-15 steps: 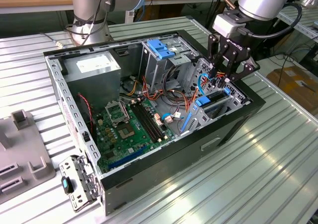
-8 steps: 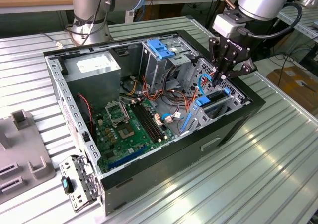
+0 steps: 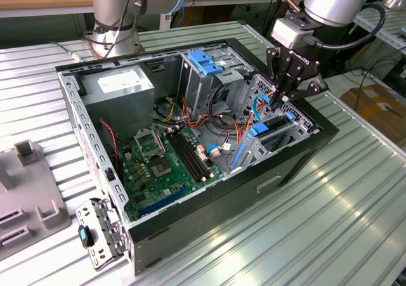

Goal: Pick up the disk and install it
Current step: 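Insert the first disk wire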

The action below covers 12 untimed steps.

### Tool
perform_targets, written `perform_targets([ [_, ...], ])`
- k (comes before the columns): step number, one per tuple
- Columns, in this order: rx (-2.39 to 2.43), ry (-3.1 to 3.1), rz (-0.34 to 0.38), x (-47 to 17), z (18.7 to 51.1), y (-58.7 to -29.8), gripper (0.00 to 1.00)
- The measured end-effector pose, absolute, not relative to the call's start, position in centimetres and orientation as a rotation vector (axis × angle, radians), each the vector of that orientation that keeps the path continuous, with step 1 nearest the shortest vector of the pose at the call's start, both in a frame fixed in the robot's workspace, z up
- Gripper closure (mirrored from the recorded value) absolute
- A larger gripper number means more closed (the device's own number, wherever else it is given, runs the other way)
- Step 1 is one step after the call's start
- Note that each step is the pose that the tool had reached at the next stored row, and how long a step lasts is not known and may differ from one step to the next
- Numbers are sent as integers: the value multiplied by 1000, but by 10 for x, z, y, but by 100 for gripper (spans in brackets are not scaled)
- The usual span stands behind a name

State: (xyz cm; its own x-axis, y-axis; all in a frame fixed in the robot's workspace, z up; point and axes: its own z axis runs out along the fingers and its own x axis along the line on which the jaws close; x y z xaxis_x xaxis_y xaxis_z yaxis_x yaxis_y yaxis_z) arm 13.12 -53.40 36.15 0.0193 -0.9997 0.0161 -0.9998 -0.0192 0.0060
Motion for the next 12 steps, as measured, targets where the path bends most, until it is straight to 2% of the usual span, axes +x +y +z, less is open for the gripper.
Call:
perform_targets([
  [12,2235,-2191,17,131,365,-537,84],
])
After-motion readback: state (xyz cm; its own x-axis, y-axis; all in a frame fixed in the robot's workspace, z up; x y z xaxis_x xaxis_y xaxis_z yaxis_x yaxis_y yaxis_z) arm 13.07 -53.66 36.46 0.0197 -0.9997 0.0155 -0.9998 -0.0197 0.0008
